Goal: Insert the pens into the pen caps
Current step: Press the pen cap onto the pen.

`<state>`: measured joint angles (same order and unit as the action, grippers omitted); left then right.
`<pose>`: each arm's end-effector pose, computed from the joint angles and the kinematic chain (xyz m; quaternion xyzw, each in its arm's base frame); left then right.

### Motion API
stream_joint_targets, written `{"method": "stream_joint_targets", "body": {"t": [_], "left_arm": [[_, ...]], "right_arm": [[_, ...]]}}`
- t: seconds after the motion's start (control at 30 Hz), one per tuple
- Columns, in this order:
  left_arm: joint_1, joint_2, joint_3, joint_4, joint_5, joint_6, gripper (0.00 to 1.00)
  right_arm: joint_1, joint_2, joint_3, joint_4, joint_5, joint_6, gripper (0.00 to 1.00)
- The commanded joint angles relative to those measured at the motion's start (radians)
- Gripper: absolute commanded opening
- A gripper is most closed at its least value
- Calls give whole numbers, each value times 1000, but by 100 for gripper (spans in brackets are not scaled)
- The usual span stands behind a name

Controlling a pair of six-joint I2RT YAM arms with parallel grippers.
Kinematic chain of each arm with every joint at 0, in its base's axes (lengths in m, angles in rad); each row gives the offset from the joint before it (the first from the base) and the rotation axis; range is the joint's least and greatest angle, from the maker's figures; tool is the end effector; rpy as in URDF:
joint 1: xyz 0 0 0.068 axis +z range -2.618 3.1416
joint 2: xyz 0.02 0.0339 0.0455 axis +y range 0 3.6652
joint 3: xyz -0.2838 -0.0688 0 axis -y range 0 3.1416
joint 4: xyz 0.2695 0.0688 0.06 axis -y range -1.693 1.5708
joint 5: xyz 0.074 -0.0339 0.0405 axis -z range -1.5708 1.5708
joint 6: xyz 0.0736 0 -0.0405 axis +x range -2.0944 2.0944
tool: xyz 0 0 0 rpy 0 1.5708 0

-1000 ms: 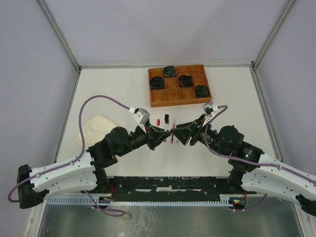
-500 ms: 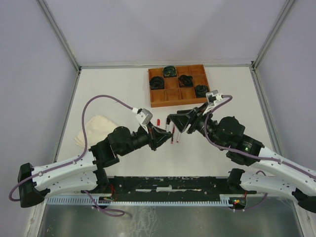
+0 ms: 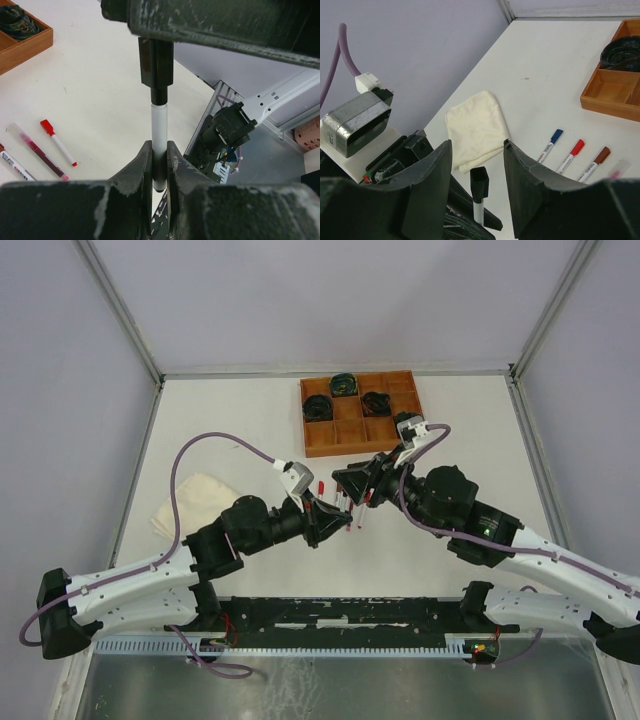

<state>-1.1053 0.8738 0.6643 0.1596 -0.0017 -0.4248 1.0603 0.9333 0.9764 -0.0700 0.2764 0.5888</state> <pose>0.1174 -0.2335 0.3264 0.2412 0.6832 -0.4769 0.4976 0.1458 0.2192 0.4092 -0.0723 0.7125 0.4403 0.5415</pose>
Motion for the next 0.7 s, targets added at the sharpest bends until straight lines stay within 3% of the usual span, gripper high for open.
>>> {"method": "stream_joint_targets", "body": {"t": [0.0,0.4,0.67], "left_arm": [[5,-6,32,54,14,-29,3],[4,-9,34,55,6,-28,3],[5,-8,37,55,-5,-31,3]], "right_arm": [[4,2,36,-3,-16,-4,52],[3,10,29,-29,-33,10,40],[3,7,5,-21,-56,35,23]]}}
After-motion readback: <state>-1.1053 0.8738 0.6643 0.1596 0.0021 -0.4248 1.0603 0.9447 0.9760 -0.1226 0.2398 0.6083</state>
